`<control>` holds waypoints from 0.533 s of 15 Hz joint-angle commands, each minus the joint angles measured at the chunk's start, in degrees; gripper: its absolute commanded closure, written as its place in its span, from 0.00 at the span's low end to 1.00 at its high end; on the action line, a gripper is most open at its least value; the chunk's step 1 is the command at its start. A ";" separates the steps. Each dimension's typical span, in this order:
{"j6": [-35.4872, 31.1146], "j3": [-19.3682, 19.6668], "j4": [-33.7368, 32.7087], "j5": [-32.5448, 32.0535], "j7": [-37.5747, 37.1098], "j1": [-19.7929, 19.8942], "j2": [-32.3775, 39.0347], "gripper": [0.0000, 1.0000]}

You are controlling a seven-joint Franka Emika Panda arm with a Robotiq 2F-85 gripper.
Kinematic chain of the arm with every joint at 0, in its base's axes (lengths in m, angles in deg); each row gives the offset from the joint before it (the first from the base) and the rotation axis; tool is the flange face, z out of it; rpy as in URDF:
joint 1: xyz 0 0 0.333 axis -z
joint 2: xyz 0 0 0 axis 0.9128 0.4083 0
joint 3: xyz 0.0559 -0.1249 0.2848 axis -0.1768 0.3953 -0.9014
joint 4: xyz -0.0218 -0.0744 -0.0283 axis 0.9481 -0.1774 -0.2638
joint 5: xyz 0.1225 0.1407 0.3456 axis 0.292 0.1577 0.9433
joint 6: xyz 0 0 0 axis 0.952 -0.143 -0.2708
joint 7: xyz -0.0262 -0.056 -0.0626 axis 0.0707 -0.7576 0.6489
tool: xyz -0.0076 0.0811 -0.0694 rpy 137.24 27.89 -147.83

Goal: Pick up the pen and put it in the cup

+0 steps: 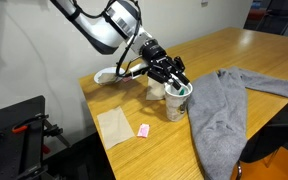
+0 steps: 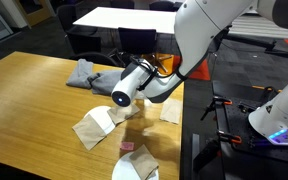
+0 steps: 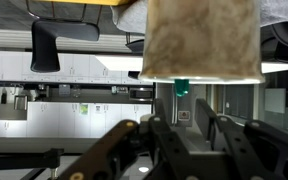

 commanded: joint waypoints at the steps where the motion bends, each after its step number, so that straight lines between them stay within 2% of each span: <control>1: 3.04 -1.10 -1.82 0.76 -0.99 0.16 0.63 0.31; 5: 3.49 -1.39 -1.14 1.26 -0.84 0.40 -1.96 0.01; 8: 4.15 -1.54 0.09 1.67 -0.32 0.62 -5.56 0.00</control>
